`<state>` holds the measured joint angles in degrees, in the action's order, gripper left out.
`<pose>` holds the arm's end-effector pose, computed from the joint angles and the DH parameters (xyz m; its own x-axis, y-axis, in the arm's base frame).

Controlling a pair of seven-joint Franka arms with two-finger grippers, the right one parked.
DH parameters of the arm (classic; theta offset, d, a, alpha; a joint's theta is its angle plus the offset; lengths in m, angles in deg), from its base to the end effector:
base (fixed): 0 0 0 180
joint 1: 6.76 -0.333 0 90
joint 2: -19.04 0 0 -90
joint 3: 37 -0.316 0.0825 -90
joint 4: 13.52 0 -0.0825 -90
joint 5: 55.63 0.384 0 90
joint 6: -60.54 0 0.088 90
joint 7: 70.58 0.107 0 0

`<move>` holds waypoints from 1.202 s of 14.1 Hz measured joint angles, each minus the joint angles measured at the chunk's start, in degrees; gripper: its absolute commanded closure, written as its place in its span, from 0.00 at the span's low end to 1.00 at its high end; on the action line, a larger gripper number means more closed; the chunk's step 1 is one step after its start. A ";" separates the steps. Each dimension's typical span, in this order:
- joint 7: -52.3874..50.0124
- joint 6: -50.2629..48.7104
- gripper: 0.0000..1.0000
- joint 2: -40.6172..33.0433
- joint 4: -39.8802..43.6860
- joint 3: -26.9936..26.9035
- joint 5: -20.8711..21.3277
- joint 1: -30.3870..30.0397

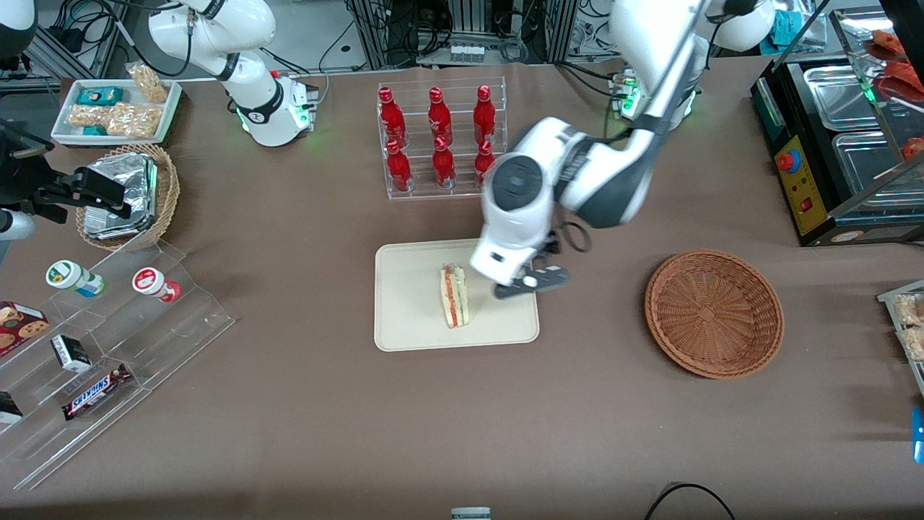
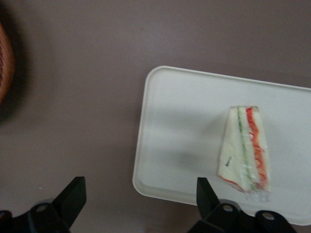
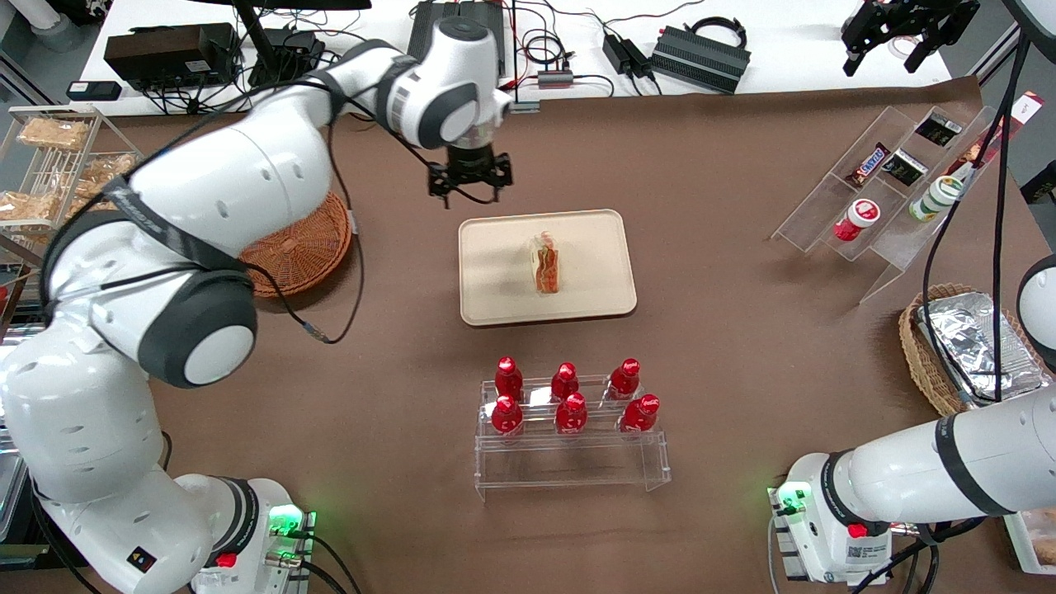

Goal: Place sandwich from basket to tray

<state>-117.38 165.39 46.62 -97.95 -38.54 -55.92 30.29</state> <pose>0.5519 -0.3978 0.3904 0.9769 0.1983 -0.0796 0.1905 -0.9770 -0.0960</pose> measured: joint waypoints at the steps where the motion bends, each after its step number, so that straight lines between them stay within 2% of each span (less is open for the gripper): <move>1: 3.41 -0.02 0.00 -1.73 -2.19 -0.09 0.00 -2.11; 7: 24.06 -5.21 0.00 -16.37 -14.19 -0.35 0.01 -13.61; 14: 39.18 -12.53 0.00 -27.04 -15.33 0.18 0.09 -24.68; 17: 42.45 -12.59 0.00 -29.91 -15.10 2.78 0.09 -31.67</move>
<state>-74.92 152.80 16.71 -113.04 -35.76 -55.83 -1.39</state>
